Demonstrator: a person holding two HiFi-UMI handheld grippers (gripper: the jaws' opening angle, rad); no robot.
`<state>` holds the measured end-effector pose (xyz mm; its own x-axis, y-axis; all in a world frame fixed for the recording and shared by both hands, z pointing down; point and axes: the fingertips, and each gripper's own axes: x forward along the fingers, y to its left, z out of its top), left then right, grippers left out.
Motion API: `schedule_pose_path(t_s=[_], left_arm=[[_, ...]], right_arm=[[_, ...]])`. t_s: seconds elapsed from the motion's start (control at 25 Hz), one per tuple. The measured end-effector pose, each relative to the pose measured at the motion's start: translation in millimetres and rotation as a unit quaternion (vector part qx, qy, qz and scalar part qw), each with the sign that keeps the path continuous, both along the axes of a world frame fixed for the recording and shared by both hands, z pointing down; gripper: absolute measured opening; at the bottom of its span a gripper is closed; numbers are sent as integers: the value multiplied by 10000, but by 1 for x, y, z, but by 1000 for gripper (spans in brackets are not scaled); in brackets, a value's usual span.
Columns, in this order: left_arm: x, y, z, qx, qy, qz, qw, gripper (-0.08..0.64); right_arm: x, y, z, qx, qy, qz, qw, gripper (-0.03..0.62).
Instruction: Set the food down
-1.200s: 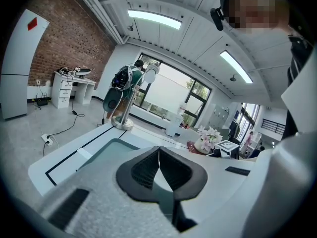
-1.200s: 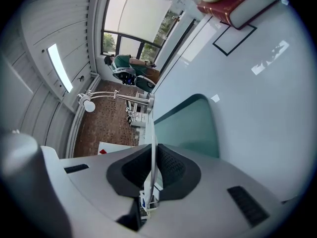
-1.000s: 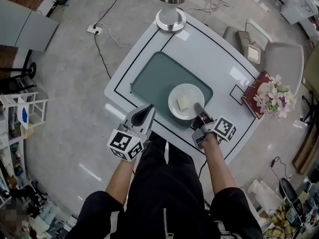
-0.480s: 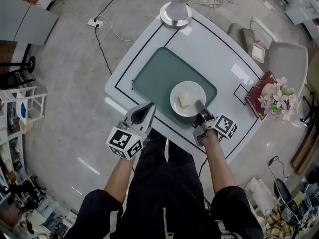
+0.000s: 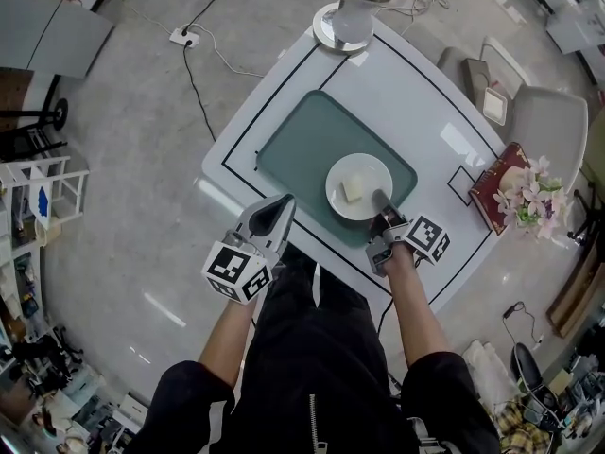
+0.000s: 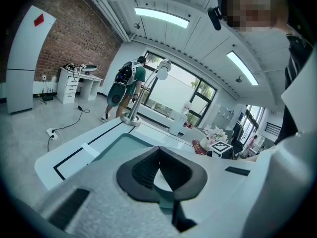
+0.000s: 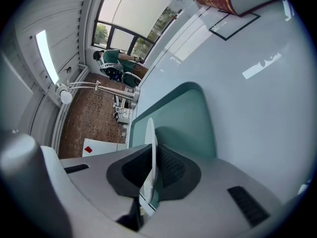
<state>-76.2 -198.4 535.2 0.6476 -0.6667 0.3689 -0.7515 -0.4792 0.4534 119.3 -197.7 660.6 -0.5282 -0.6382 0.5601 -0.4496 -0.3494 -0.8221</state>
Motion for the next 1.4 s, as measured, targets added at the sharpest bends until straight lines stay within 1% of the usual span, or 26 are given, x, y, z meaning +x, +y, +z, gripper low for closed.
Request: schedule_pose_path(t_s=[0.4,0.64,0.76,0.88,1.04,1.2,1.28,1.4], left_arm=[[-27,-3,1,-42,49,-293,9995,5],[-41,-4,-1,-16,49,-413,9991,5],[-45,-5,-4,4,68,-452,9990,5],[-48,-7,-6,15,84,-459,9989,5],[-49,-8,-7,8,98,-449,9989,5],[-48,-10,-6,11,115,-417,9991,5],[-48,-12,-6,18,119,-393,9992,5],[-46,-15,-7,32,127,-363,9993,5]], right_arm=[[-19,-17,7,-162,211,-58,9996,26],[-23,-24,10,-206,863,-357,9954,32],[-27,-26,10,-214,1163,-601,9912,97],[-29,-27,10,-193,1481,-841,9852,123],[-33,-25,14,-229,1872,-1277,9737,168],[-33,-24,17,-188,2182,-1458,9648,208],[-33,-25,16,-108,2436,-1541,9575,231],[-31,-28,14,62,2868,-1677,9432,247]])
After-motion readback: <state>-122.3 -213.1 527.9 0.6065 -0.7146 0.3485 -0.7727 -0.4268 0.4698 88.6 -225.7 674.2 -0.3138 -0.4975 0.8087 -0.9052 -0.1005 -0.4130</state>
